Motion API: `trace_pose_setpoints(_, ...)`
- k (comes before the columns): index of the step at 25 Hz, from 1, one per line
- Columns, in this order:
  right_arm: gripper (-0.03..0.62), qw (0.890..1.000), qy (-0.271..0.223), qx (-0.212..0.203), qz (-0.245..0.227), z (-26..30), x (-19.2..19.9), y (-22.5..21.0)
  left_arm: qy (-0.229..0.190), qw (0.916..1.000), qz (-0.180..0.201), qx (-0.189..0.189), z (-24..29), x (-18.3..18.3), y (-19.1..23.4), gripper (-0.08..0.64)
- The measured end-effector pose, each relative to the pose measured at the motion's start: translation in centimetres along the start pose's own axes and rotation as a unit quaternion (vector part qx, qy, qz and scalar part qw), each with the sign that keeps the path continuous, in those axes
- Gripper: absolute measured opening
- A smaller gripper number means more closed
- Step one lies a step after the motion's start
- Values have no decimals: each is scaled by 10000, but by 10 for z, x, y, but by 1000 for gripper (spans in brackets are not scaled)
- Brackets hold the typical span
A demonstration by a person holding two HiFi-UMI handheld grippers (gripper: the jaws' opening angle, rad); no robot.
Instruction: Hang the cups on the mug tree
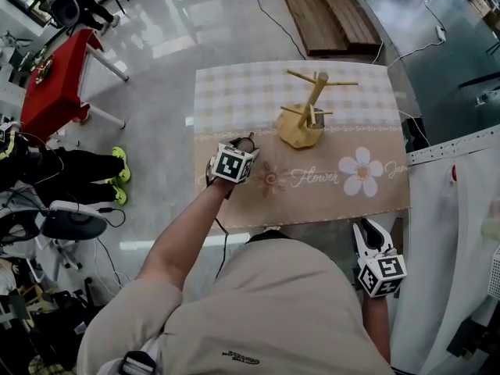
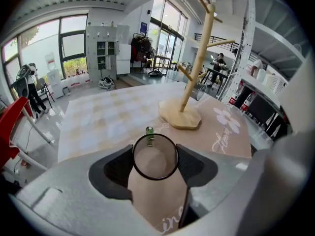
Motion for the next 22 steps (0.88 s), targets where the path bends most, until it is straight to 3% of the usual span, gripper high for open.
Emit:
trace_pose_setpoints(5, 100, 10000, 30, -8, 7, 5, -6, 0, -661, 9974, 272, 10, -24, -29, -15, 278)
trace_pose_setpoints(9, 100, 10000, -1, -12, 43, 9, -8, -1, -1358, 9896, 473, 71, -54, -68, -30, 278)
trace_pose_setpoints(16, 100, 9999, -58, -15, 104, 10, -8, -1, -2275, 9671, 1124, 203, -107, -135, -60, 278)
trace_pose_setpoints(22, 100, 9998, -92, 51, 186, 7, -4, -3, -2903, 9450, 1502, 54, -140, -177, -76, 278)
Point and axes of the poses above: the fingertips, and each gripper's own axes: z forward along the fingers, y to its left, x out of its underside, the point moved 10 cm from there along -z, backward along the fingers, and after that the axes turned 7 degrees about -z, right-handed, at the moved point
